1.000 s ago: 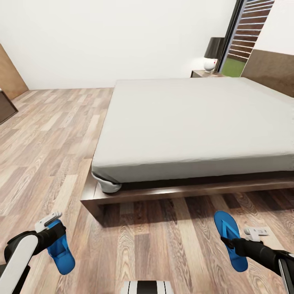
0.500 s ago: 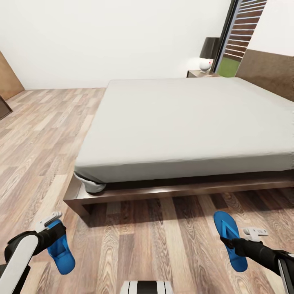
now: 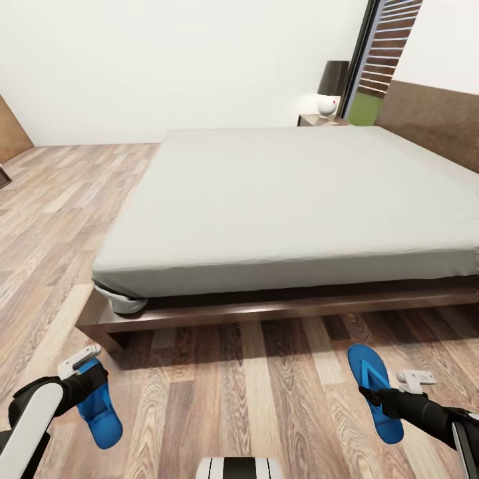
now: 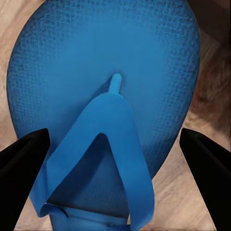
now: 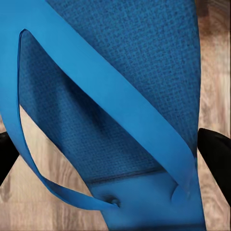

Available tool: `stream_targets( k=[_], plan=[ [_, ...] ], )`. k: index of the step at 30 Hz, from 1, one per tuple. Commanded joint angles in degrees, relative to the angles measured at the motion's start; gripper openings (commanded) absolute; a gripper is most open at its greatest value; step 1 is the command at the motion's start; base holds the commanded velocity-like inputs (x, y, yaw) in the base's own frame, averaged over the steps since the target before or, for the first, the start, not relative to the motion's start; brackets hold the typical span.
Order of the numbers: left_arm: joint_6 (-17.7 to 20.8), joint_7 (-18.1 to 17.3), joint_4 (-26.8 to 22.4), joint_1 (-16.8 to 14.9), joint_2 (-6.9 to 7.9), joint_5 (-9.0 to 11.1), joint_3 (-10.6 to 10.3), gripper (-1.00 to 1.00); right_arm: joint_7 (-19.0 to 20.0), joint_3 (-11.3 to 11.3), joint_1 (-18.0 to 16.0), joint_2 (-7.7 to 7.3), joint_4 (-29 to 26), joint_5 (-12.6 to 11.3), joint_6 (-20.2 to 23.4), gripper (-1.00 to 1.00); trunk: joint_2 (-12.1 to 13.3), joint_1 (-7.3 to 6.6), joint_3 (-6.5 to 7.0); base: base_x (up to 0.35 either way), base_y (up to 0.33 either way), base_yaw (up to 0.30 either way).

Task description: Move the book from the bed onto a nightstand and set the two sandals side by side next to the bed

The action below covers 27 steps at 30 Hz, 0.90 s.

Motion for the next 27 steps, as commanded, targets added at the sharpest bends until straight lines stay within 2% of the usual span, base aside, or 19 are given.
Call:
stream_targets(
  k=[1,5,11,18,20,23,24,27],
  plan=[
    [0.1,0.6,-0.1,0.0,0.02,0.6,0.0,-1.0,0.5,-0.1,-0.1,0.03,0.0,0.4,0.2,-1.0,0.0,-0.01,-0.04,0.0,-0.279,0.0],
    [0.1,0.6,0.2,-0.1,-0.03,0.6,-0.1,-1.0,0.5,0.0,-0.1,0.04,0.1,0.5,0.1,-1.0,0.0,-0.01,-0.04,0.0,-0.279,0.0],
    [-0.1,0.5,1.5,-0.4,-0.06,0.6,-2.0,-1.0,0.1,0.4,-0.4,0.05,1.3,0.6,-0.1,-1.0,0.0,-0.01,-0.04,0.003,-0.28,0.0],
    [-2.5,0.0,7.9,-3.2,-0.09,0.6,-7.7,-1.0,-4.1,5.6,-5.1,0.01,10.8,1.0,-0.4,-1.0,0.0,-0.01,-0.04,0.086,-0.279,0.0],
    [-4.0,-0.3,11.6,-4.7,-0.41,0.7,-9.9,-1.0,-7.2,8.4,-7.9,0.01,16.2,1.0,-0.9,-1.0,0.0,-0.01,-0.04,0.146,-0.251,0.0],
    [-5.6,-1.4,16.5,-6.8,-1.54,0.6,-12.4,-1.0,-10.3,11.0,-10.8,0.01,21.8,0.9,-2.3,-1.0,0.0,-0.01,-0.04,0.122,-0.177,0.0],
    [-6.2,-2.6,20.1,-8.6,-2.3,0.6,-13.9,-1.0,-11.7,12.1,-13.0,0.04,25.3,0.8,-3.4,-1.0,0.0,-0.01,-0.04,0.063,-0.091,0.0],
    [-7.3,-5.8,26.6,-11.9,-3.74,0.6,-16.9,-1.0,-13.3,13.3,-17.0,0.08,32.1,0.6,-5.4,-1.0,0.0,-0.01,-0.05,0.036,-0.052,0.0]
  ],
)
